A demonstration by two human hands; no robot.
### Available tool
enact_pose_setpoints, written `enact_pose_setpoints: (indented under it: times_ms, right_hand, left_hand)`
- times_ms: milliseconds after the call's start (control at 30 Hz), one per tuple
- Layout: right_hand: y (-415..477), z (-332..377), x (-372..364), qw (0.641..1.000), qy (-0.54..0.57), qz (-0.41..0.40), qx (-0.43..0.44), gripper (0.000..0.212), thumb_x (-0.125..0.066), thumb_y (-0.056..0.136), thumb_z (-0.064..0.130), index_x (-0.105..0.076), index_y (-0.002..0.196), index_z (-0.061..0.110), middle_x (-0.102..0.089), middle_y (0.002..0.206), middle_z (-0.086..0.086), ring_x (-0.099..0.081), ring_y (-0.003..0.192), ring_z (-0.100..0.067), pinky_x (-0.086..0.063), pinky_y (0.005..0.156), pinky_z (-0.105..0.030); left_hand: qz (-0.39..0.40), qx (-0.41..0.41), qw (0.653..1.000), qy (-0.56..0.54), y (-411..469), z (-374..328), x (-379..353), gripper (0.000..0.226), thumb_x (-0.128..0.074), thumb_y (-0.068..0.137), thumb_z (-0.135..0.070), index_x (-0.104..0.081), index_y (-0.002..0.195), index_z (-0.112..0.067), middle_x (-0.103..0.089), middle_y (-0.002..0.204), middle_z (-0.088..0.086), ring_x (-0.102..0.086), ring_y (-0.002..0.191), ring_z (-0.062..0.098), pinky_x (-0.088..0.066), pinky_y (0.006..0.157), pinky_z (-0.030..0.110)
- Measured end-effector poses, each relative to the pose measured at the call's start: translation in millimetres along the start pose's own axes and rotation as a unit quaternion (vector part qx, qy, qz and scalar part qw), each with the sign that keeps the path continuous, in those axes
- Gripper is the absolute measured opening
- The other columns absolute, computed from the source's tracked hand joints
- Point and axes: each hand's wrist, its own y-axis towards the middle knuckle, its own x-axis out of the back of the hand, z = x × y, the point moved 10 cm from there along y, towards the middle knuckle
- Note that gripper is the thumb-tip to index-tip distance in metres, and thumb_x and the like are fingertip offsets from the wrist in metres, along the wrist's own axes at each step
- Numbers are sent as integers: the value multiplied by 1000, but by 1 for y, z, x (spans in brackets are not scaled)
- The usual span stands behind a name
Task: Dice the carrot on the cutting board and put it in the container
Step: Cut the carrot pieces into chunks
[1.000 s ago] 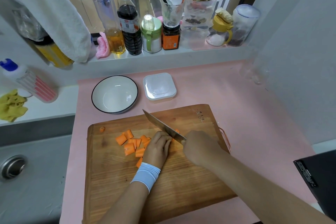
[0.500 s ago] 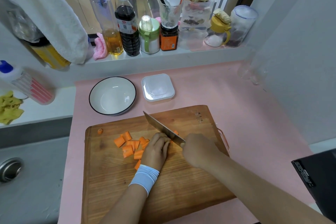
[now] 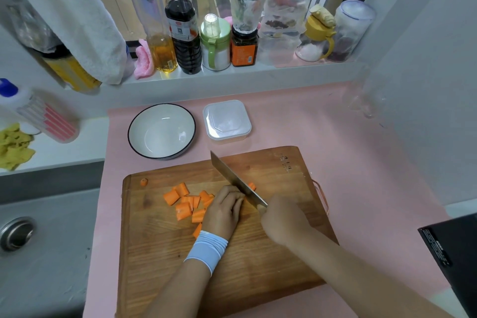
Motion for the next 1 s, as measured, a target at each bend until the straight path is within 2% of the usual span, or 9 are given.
enact_pose_setpoints:
  times_ms: [100, 200, 267, 367, 467, 600, 733, 867, 1000]
  right_hand:
    - [6, 2, 1, 1000, 20, -2, -3, 29, -52, 100, 25, -54, 73, 18, -63, 78, -4, -65, 76, -25, -45, 59, -29]
    - [9, 4, 4, 1000, 26, 2, 3, 24, -51, 101, 28, -59, 82, 15, -64, 85, -4, -64, 80, -25, -46, 63, -30]
    - [8, 4, 6, 999, 35, 8, 11, 26, -51, 102, 32, -62, 87, 15, -65, 87, -3, -63, 81, -23, -47, 66, -31]
    - [8, 3, 9, 998, 57, 11, 16, 32, -48, 103, 39, -61, 83, 17, -64, 86, -2, -63, 81, -22, -51, 71, -33]
    - [8, 3, 13, 997, 75, 8, 24, 30, -46, 104, 41, -63, 92, 19, -65, 88, -1, -63, 81, -19, -54, 74, -35]
    - [8, 2, 29, 996, 74, -31, 31, 29, -47, 103, 44, -61, 93, 21, -62, 83, 2, -60, 73, -12, -44, 58, -26]
    - [16, -4, 39, 995, 71, -64, 36, 31, -47, 102, 45, -62, 89, 22, -64, 82, 2, -64, 74, -15, -57, 72, -34]
    - [20, -10, 44, 994, 44, -92, 45, 32, -46, 102, 43, -56, 77, 25, -60, 76, 3, -60, 71, -17, -46, 60, -31]
    - [12, -10, 50, 989, -31, -126, 75, 30, -43, 102, 41, -61, 85, 24, -62, 80, 4, -59, 76, -21, -42, 63, -31]
  left_hand:
    - [0, 0, 1000, -3, 0, 1, 0, 5, -66, 87, -1, -69, 90, -4, -63, 97, 4, -61, 90, 11, -49, 86, 16]
    - [13, 15, 1000, -18, 1, 2, -2, 9, -69, 85, 2, -69, 91, -6, -61, 97, 2, -60, 90, 9, -48, 86, 15]
    - [33, 36, 998, -26, 2, 4, -3, 15, -73, 82, 0, -67, 93, -8, -58, 100, -1, -56, 93, 5, -44, 87, 10]
    - [71, 81, 994, -33, 5, 10, -9, 27, -78, 75, -4, -62, 95, -13, -52, 103, -5, -49, 91, 2, -36, 85, 3]
    - [79, 129, 988, -40, 7, 15, -11, 32, -77, 74, -4, -54, 90, -19, -48, 95, -7, -48, 80, 3, -38, 75, 7]
    - [115, 172, 978, -32, 10, 23, -16, 29, -74, 76, -5, -54, 88, -23, -50, 87, -12, -50, 76, 2, -39, 69, 12]
    - [168, 158, 973, 6, 18, 25, -16, 24, -73, 77, -14, -54, 88, -25, -52, 83, -11, -48, 75, 6, -37, 68, 16]
    - [203, 161, 963, 73, 27, 36, -7, 17, -73, 81, -34, -59, 86, -25, -59, 85, -9, -54, 80, 12, -43, 72, 26]
    - [232, 158, 944, 172, 33, 53, 4, 24, -70, 81, -47, -64, 95, -29, -66, 95, -7, -58, 94, 17, -44, 81, 29]
